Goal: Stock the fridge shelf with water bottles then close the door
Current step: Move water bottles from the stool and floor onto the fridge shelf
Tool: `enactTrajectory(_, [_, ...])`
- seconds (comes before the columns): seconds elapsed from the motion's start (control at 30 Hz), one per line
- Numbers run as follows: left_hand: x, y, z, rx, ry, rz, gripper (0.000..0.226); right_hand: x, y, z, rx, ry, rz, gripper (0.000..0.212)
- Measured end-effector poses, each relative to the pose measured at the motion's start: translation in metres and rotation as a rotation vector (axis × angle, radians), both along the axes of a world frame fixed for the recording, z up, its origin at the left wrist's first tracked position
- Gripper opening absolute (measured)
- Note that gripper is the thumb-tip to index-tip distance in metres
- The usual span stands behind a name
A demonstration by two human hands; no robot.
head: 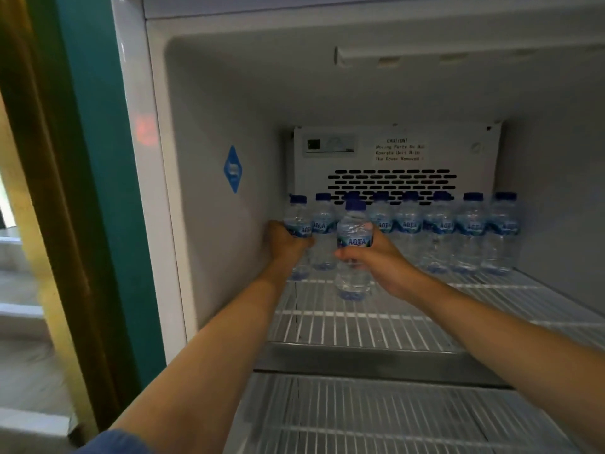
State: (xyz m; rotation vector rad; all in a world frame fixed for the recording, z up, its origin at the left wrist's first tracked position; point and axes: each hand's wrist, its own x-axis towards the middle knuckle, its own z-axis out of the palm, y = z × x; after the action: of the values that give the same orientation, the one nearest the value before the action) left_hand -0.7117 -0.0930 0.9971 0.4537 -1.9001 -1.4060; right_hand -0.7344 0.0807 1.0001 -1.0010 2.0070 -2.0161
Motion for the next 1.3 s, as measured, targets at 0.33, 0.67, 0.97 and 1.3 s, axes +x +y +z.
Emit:
enactTrajectory(0.33, [-0.019,0.002,-0.017,-0.317,-0.135,0.197,0.059,-0.015,0.008,-0.001,0.059,0.018,0.163,0.046])
enactTrajectory(0.67, [-0.018,0.005,-0.032,-0.225,-0.167,0.204,0.055,-0.032,0.008,-0.010,0.061,0.006,0.224,0.065])
enactTrajectory(0.97, [-0.023,0.009,-0.032,-0.311,-0.261,0.247,0.051,-0.031,0.005,-0.016,0.032,0.040,0.184,0.065])
enactTrajectory(1.3, [-0.023,0.007,-0.031,-0.305,-0.340,0.203,0.052,-0.032,0.006,-0.014,0.056,0.042,0.179,0.068])
